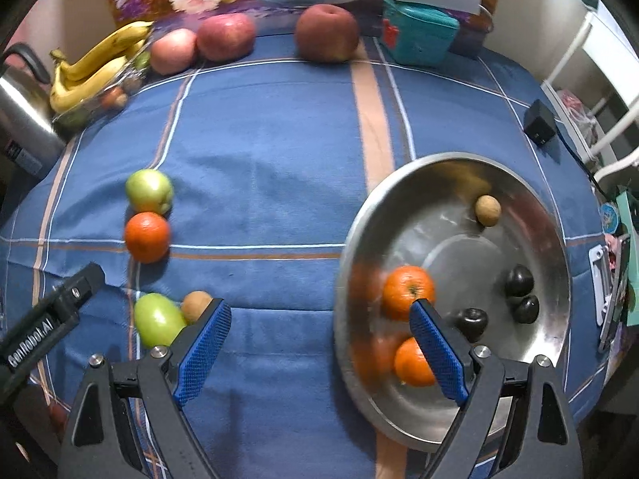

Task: Organize fruits
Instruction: 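Grasp a green pear with the left tool while the right tool approaches a kiwi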

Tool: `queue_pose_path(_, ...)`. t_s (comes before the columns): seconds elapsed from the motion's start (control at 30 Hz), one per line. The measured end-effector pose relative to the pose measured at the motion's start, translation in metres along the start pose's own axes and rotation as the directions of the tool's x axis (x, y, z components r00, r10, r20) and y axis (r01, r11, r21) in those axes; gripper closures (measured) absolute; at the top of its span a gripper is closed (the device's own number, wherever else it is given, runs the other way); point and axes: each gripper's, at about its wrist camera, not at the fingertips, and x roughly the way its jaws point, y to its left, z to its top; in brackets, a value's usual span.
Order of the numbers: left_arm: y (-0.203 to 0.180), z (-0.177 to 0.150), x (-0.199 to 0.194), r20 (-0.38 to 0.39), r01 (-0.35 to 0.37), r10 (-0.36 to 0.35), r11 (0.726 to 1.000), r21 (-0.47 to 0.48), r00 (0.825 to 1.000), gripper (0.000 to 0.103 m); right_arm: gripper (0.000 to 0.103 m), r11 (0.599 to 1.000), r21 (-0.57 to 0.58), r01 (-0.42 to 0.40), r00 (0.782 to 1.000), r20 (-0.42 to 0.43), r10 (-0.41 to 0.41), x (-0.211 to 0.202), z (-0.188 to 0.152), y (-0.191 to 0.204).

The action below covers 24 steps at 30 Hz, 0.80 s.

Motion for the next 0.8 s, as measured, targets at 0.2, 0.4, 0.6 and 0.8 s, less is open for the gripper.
queue_pose_path(0.2, -0.012, -0.007, 0.006, -0.043, 0.03, -0.029, 1.0, 0.007, 0.999, 0.0, 0.012, 0.999, 0.029, -0.014, 1.0, -0.001, 0.014, -0.003, -0.001, -0.016)
queue_pose_path(0.4, -0.029, -0.013, 0.011, -0.081, 0.061, -0.059, 0.998, 0.033, 0.995, 0.001, 0.012, 0.998, 0.066, -0.019, 1.0, 0.006, 0.019, -0.007, -0.001, -0.033)
queue_pose_path(0.6, -0.043, -0.019, 0.017, -0.119, 0.099, -0.091, 0.993, 0.059, 0.989, 0.012, 0.012, 0.996, 0.079, -0.029, 1.0, 0.004, 0.028, -0.007, 0.001, -0.039)
queue_pose_path(0.8, -0.053, -0.021, 0.02, -0.142, 0.158, -0.148, 0.985, 0.064, 0.979, 0.028, 0.012, 0.996, 0.083, -0.032, 0.999, 0.0, 0.032, -0.005, 0.002, -0.04)
